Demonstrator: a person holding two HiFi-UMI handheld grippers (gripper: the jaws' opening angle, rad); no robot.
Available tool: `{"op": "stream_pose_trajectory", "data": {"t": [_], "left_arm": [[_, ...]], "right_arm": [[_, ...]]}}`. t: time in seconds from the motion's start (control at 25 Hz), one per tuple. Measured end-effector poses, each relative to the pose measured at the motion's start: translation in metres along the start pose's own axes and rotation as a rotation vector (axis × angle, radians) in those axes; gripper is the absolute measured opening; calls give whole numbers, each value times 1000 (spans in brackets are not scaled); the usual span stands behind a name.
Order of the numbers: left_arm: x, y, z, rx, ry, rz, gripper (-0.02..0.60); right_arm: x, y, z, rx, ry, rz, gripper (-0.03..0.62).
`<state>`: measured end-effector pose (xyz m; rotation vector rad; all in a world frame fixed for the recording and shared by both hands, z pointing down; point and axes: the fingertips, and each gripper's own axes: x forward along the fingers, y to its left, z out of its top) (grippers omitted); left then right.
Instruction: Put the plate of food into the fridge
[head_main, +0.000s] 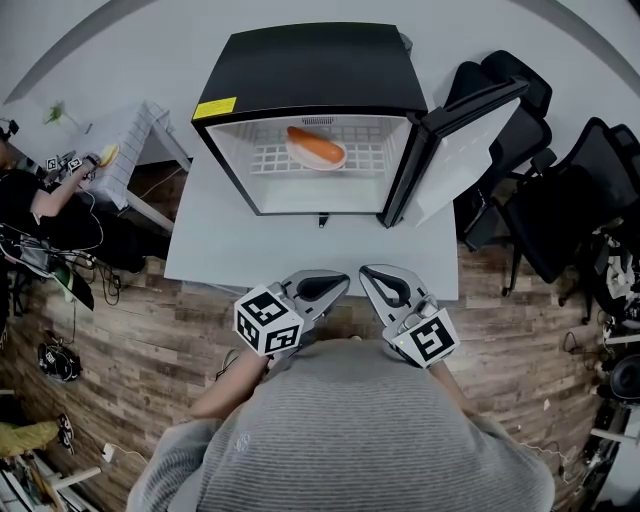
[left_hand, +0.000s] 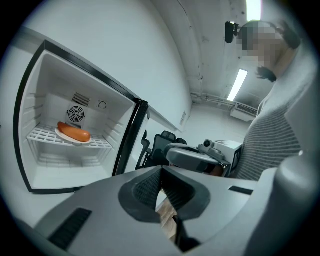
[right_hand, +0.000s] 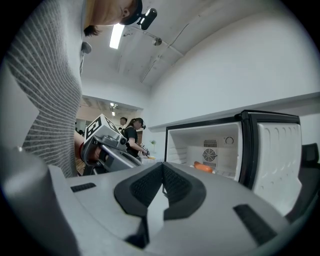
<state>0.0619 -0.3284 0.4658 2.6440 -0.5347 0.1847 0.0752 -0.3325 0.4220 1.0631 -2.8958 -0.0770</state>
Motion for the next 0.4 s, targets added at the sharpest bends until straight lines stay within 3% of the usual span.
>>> {"op": "stream_pose_trajectory", "data": {"t": [0.4], "left_arm": [[-2,-3,0,1,-6,13,11]], "right_arm": [[-2,4,1,-6,5,16,14]]}}
